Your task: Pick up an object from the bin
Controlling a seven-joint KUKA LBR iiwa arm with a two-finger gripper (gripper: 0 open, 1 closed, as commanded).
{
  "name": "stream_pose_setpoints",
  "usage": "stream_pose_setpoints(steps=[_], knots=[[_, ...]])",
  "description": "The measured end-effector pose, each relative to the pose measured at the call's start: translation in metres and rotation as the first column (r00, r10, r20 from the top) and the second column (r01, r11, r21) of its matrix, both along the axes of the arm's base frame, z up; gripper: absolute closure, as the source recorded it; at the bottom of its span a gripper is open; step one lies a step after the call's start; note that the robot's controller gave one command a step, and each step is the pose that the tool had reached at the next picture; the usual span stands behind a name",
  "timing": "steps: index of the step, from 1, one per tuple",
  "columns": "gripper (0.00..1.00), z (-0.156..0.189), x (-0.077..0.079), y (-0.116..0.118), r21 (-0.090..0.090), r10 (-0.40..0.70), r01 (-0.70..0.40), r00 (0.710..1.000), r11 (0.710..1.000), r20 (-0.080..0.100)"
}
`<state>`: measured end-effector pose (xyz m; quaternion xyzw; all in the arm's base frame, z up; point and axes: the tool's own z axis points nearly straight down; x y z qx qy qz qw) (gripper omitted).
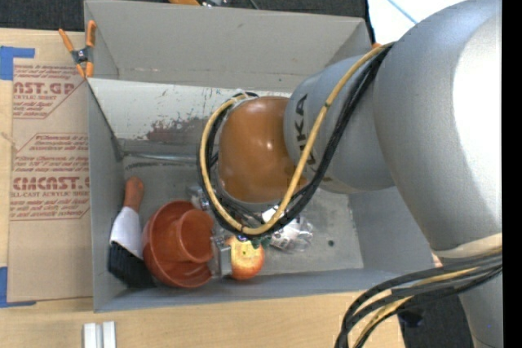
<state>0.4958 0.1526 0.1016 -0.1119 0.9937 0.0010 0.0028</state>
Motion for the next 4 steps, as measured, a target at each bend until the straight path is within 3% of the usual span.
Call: stream_pose_setpoints(steps=[1, 2, 3, 4], knots=[[1.0, -0.03, 0.0, -0.002, -0.006, -0.068, 0.068, 0.998, 0.998, -0.006], [1.0, -0.027, 0.0, -0.001, -0.004, -0.084, 0.084, 0.996, 0.996, -0.006], [1.0, -0.032, 0.016, -0.024, -0.004, 0.08, -0.08, 0.997, 0.997, -0.005], [1.0, -0.032, 0.014, -0.023, -0.003, 0.067, -0.067, 0.998, 0.998, -0.005]])
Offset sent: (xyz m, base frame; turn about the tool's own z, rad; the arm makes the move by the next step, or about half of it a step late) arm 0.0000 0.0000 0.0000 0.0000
